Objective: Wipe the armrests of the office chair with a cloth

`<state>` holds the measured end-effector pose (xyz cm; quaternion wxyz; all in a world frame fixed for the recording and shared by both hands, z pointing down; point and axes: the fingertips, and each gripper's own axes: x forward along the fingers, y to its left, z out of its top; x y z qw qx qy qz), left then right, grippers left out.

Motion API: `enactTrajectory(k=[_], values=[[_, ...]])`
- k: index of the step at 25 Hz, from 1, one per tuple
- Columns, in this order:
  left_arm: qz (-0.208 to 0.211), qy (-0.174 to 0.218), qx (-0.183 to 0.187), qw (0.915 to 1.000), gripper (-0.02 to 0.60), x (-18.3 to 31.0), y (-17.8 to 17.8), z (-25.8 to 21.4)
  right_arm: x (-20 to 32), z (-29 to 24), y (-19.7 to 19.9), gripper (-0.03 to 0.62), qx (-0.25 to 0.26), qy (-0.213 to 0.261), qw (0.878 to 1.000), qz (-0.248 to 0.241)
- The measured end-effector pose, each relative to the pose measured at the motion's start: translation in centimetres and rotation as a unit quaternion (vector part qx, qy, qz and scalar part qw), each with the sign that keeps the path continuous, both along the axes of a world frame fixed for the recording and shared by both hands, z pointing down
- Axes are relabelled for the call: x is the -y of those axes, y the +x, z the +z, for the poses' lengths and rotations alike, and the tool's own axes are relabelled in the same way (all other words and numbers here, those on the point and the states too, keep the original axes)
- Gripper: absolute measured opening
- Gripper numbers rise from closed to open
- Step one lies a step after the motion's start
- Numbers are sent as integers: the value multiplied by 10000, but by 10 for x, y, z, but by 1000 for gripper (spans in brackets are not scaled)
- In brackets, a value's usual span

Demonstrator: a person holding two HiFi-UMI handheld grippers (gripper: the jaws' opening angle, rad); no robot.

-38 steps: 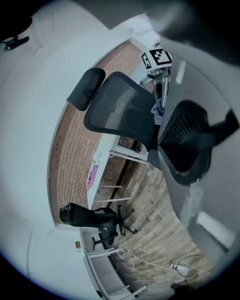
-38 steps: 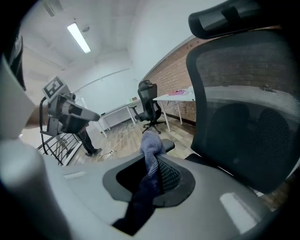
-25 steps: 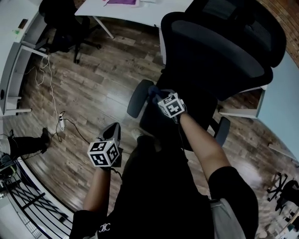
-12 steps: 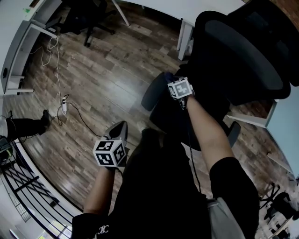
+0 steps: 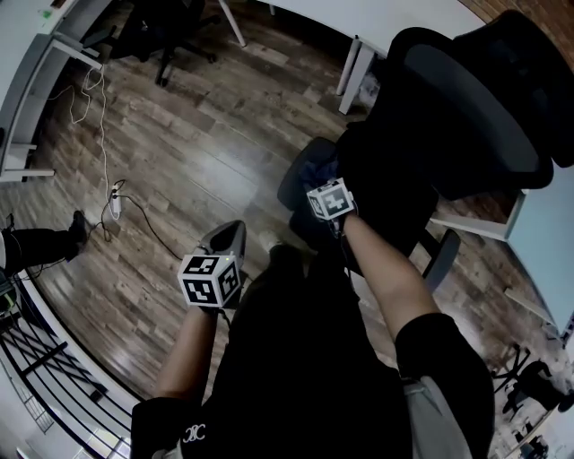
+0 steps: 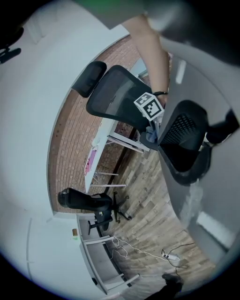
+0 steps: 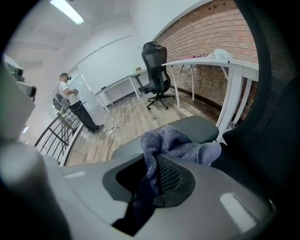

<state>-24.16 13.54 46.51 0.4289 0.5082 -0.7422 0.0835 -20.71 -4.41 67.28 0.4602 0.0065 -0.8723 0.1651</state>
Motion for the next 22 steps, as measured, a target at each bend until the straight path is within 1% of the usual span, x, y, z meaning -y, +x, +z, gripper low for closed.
enactTrajectory(k=[3, 6, 8, 9, 11, 13, 17, 22], values=[[83, 97, 13, 9999, 6, 3, -8, -3, -34, 0, 8, 54, -65, -275, 9996, -97], [113, 153, 6, 9998, 6, 5, -16, -3, -57, 1, 11, 54, -102, -394, 9991, -149], [122, 184, -9, 9998, 6, 6, -21, -3, -69, 1, 11, 54, -162, -490, 9982, -294], [126, 196, -16, 9997, 6, 7, -22, -3, -77, 0, 11, 54, -184, -533, 9974, -457], [123, 206, -21, 9997, 6, 6, -27, -3, -96, -7, 7, 54, -124, -505, 9945, -913], [84, 207, -21, 9997, 6, 4, -32, -3, -110, -11, -1, 54, -19, -425, 9916, -1223], [-87, 214, -70, 9997, 6, -5, -43, 1, -118, -9, -12, 54, -94, -386, 9882, -1477], [-282, 167, -134, 9994, 6, -24, -48, 7, -125, -8, -29, 54, -102, -260, 9846, -1723]])
